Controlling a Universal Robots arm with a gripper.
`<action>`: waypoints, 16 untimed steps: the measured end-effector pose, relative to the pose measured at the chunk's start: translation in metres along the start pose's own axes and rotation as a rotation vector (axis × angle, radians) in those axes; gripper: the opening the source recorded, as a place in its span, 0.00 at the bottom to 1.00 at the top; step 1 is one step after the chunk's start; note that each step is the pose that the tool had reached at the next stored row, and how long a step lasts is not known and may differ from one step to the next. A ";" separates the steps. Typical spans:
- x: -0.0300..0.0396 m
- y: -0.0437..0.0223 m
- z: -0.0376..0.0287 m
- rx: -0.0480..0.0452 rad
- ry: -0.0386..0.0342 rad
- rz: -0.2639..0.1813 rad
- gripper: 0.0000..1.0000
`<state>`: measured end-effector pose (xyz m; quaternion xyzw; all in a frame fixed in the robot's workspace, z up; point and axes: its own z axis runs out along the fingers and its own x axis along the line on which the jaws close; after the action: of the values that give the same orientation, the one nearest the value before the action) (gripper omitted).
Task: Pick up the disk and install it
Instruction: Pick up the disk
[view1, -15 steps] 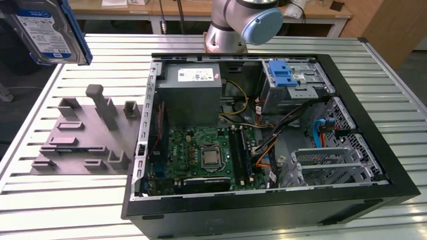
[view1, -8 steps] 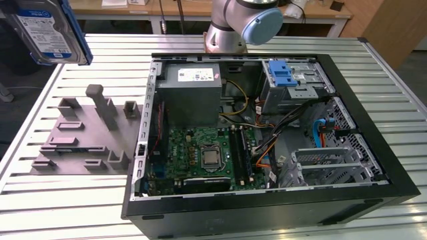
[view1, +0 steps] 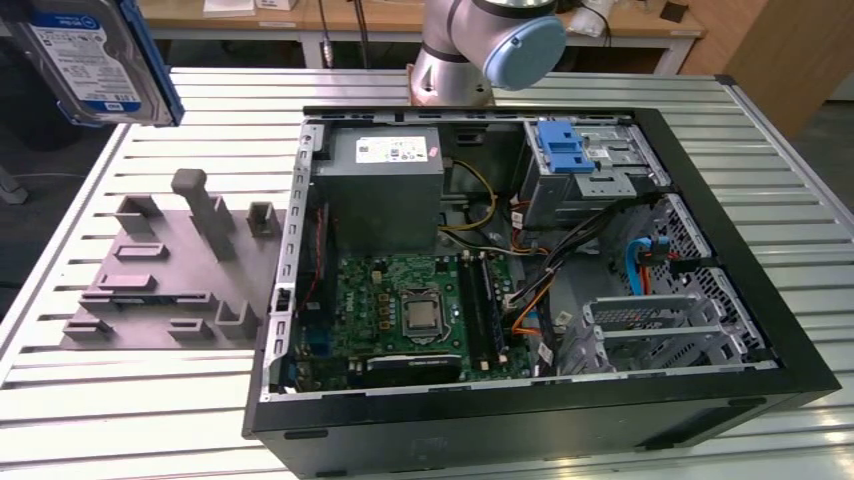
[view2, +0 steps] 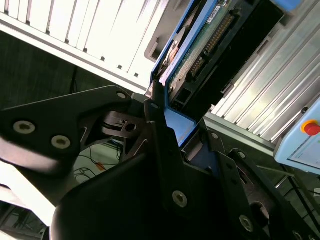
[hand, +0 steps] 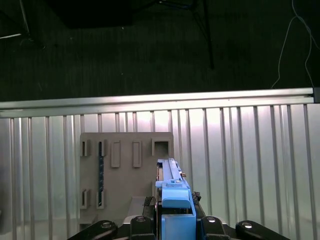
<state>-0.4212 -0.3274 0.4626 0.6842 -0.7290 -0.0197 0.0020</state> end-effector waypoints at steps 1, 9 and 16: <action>0.0000 0.0000 -0.0001 0.0001 0.0000 0.000 0.37; 0.0001 0.0001 -0.0009 -0.0007 0.0008 -0.022 0.37; 0.0006 0.0002 -0.0048 -0.0004 0.0007 -0.022 0.37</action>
<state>-0.4213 -0.3281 0.4673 0.6922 -0.7214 -0.0196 0.0022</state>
